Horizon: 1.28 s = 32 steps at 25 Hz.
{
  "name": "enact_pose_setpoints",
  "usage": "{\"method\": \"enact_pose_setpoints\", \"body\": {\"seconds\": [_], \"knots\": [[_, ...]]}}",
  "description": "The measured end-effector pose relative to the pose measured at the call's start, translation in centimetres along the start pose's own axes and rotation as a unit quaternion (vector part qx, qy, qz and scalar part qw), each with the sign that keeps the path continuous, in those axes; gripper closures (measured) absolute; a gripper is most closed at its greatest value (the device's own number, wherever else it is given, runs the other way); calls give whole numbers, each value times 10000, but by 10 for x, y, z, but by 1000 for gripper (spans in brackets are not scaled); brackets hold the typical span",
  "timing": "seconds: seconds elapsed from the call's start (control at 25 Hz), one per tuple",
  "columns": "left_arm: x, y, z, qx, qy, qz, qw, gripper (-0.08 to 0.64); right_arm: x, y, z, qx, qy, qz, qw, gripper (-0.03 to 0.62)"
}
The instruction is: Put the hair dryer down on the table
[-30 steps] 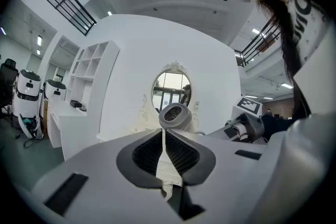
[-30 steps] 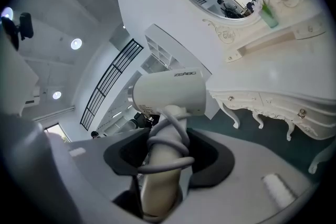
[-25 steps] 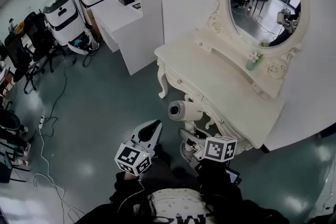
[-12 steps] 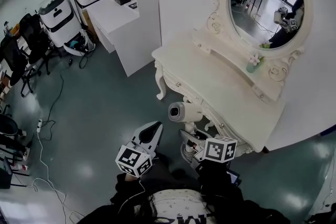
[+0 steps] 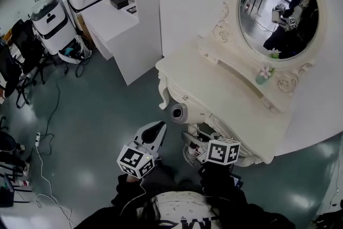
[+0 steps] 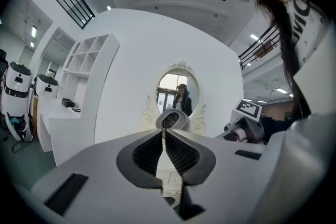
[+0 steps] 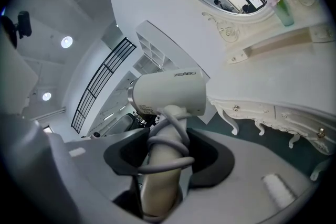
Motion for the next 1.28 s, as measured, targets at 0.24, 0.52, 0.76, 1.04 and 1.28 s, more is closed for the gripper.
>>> {"method": "enact_pose_setpoints", "body": {"seconds": [0.24,0.52,0.76,1.04,1.28], "knots": [[-4,48,22,104,-23,-191,9998,559,45,24,16,47,-134,-19,9999,364],[-21,101,32,203,28,-389,9990,558,95,49,17,124,-299,-64,9995,364],[-24,125,29,126,78,-630,9979,558,116,53,15,243,-418,-240,9985,364],[-12,134,22,-49,114,-879,9961,558,122,45,26,308,-508,-521,9969,364],[-2,155,22,-140,136,-795,9966,560,139,33,40,348,-450,-613,9965,364]]}}
Point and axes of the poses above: the fingertips, and each gripper's own axes: x forward along the fingers, y to its left, z out of its top, the point moved 4 cm from there along -x, backward along the fingers, and after that the axes turned 7 degrees about -z, right-handed, at the moved point
